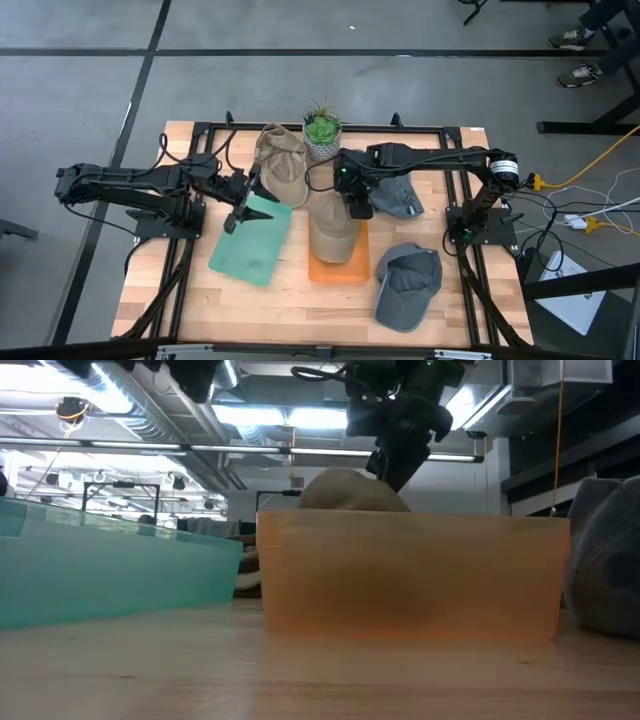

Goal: Pick & Place hat
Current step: Put the right brown cap into the orange bin, then put the left brown cap into the orange bin

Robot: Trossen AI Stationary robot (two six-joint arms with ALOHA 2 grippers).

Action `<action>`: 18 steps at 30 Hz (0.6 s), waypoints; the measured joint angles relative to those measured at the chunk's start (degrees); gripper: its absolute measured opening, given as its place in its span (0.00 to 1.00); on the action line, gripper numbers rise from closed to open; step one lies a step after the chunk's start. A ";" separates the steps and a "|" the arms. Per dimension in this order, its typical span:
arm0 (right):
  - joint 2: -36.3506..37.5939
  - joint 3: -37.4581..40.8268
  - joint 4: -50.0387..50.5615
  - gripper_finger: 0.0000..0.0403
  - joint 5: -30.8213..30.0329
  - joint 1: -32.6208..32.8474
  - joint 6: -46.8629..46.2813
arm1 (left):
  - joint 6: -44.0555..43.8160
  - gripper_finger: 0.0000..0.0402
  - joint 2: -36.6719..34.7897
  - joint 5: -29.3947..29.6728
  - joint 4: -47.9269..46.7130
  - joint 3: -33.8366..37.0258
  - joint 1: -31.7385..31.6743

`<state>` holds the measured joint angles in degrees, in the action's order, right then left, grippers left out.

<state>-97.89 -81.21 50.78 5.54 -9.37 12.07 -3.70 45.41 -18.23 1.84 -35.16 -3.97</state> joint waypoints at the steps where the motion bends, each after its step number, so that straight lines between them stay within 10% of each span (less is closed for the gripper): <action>1: 0.02 -0.09 0.54 0.41 0.00 0.00 0.02 | 0.04 0.53 0.02 2.14 -0.42 0.00 0.00; 18: 0.13 -13.40 16.20 0.54 -3.46 0.20 -7.71 | -2.61 0.53 7.53 25.41 -3.78 -0.69 -0.09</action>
<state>-97.76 -94.61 66.98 2.09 -9.17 4.36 -6.30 52.94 7.18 -1.93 -35.85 -4.06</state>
